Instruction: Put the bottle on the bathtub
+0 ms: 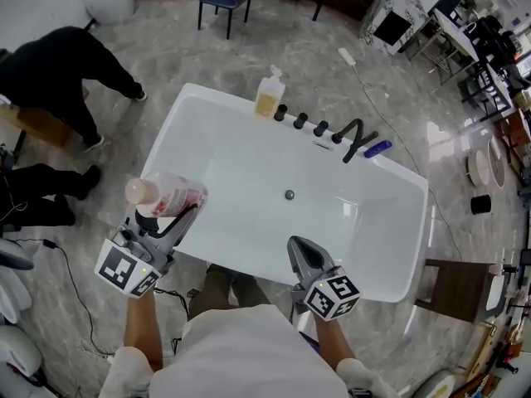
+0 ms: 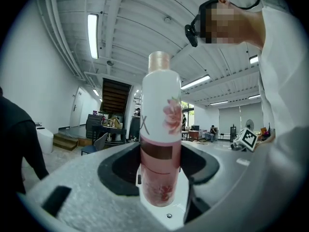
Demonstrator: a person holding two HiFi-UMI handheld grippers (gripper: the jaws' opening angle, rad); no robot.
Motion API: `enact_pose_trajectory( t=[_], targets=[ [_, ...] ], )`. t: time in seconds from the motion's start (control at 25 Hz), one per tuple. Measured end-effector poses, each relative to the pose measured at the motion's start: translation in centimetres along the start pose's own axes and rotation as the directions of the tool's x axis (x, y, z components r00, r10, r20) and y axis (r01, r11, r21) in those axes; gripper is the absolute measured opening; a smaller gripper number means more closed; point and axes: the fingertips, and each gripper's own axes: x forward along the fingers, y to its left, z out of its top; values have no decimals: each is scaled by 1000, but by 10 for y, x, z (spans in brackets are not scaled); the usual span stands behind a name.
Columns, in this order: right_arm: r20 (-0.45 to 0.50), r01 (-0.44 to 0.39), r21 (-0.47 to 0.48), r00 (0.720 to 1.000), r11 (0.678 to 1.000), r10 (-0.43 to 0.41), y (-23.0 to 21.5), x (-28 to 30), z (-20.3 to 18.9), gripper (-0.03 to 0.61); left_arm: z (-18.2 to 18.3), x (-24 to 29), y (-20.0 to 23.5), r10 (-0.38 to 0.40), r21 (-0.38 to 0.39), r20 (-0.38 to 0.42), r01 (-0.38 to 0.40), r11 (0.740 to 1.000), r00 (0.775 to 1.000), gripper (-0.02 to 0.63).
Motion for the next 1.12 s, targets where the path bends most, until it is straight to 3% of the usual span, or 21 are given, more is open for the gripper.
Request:
enact_pose_trajectory(
  t=[0.28,0.68,0.84,1.12],
  targets=[
    [-62,25,45,998,999,-22,6,29,-25,12,-37,45,73,33,27,-36,-32,999,999,238],
    [-58,129,78,991,989,-124,-36,65,-74,12,-144,171,170,-1,81,-88,8,997,996,238],
    [-22,149,-112,988,982,-153,-59,104,-66,12,-185,225,191,-43,95,-91,51,994,995,238],
    [133,115,-426,989,897,-63,-107,251,-4,12,-276,304,232,-65,115,-138,81,990,988,238]
  ],
)
